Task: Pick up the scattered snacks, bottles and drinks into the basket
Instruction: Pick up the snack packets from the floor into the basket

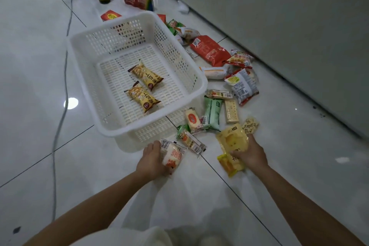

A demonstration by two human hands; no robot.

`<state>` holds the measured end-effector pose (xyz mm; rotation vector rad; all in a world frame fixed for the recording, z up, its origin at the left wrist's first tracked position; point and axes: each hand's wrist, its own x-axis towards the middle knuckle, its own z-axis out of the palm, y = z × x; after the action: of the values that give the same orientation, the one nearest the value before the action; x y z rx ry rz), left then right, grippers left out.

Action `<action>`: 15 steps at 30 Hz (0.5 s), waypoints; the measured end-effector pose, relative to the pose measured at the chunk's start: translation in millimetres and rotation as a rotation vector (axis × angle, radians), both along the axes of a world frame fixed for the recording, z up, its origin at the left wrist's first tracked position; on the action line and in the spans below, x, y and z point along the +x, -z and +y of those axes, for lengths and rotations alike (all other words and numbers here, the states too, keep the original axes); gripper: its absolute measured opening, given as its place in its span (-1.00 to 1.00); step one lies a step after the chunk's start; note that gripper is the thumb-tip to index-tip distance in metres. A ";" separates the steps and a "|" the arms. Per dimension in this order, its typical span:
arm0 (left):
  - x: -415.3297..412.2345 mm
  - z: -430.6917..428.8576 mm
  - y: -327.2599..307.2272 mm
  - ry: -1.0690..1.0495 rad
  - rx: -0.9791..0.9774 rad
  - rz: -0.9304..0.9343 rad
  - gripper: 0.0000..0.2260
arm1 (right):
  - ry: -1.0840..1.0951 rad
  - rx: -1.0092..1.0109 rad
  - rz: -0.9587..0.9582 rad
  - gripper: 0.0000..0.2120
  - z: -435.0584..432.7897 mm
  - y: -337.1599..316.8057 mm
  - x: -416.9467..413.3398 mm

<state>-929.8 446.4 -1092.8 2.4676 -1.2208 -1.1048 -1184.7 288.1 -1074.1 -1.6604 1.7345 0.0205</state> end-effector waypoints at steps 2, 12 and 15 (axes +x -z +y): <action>4.3 -2.3 -7.2 -0.074 -0.039 0.118 -0.40 | 0.020 -0.034 -0.041 -0.45 0.9 -5.3 -0.7; 33.7 -20.9 -98.3 -0.072 -0.143 0.508 -0.57 | 0.313 -0.130 -0.469 -0.78 -42.1 -86.4 40.5; 55.9 -32.9 -134.2 -0.131 -0.272 0.569 -0.49 | 0.337 -0.136 -0.580 -0.70 -60.1 -130.4 74.8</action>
<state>-873.9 413.5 -958.6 1.8214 -0.9426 -1.3669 -1110.0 228.0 -943.7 -1.2679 1.5506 -0.6810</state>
